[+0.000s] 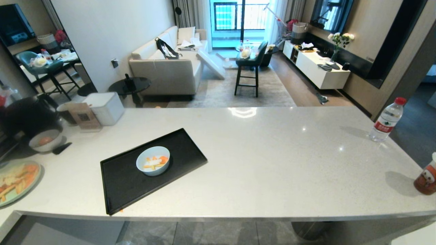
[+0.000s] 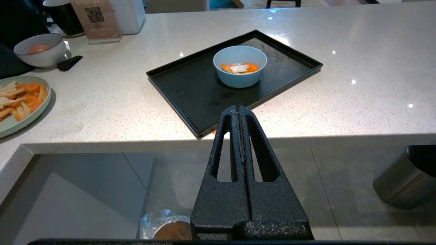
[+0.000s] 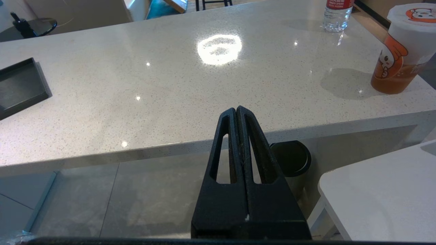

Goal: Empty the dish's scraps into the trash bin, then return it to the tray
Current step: Pick up the bowl with leftover food

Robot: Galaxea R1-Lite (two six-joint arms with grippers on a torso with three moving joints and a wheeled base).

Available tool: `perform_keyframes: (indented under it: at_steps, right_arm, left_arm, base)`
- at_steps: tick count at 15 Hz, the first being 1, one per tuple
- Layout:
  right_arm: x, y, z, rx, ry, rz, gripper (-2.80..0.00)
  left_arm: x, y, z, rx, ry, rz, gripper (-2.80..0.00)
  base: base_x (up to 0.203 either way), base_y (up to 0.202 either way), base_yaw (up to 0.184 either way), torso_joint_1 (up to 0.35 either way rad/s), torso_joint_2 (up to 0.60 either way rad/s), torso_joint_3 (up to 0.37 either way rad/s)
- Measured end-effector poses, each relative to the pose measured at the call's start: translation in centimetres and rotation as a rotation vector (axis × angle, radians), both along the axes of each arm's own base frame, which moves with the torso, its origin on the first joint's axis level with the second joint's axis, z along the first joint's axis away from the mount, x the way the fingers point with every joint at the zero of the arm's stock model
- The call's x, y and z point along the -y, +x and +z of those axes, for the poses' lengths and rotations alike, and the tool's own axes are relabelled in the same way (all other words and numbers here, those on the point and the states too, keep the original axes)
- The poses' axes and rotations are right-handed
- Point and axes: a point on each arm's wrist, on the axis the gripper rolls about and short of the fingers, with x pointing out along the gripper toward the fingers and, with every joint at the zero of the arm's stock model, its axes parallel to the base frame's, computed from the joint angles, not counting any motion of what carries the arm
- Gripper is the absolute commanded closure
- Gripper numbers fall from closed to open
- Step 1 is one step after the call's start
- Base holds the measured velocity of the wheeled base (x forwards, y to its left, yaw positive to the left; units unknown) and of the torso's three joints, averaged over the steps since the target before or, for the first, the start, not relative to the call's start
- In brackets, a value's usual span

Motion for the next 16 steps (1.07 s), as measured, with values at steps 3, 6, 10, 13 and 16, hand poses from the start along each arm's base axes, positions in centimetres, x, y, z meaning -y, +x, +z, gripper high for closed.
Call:
perform_keyframes:
  at_steps: [3,6,10,13,16]
  right_arm:
    - [0.0,0.0,0.0,0.0,0.0,0.0,0.0]
    - [0.0,0.0,0.0,0.0,0.0,0.0,0.0]
    - [0.0,0.0,0.0,0.0,0.0,0.0,0.0]
    - [0.0,0.0,0.0,0.0,0.0,0.0,0.0]
    - [0.0,0.0,0.0,0.0,0.0,0.0,0.0]
  left_arm:
    - [0.0,0.0,0.0,0.0,0.0,0.001,0.0]
    - [0.0,0.0,0.0,0.0,0.0,0.001,0.0]
    - [0.0,0.0,0.0,0.0,0.0,0.0,0.0]
    - [0.0,0.0,0.0,0.0,0.0,0.001,0.0]
    - [0.0,0.0,0.0,0.0,-0.001,0.002,0.0]
  base:
    - [0.0,0.0,0.0,0.0,0.0,0.0]
    - [0.0,0.0,0.0,0.0,0.0,0.0]
    - [0.0,0.0,0.0,0.0,0.0,0.0]
    - [0.0,0.0,0.0,0.0,0.0,0.0]
    - [0.0,0.0,0.0,0.0,0.0,0.0]
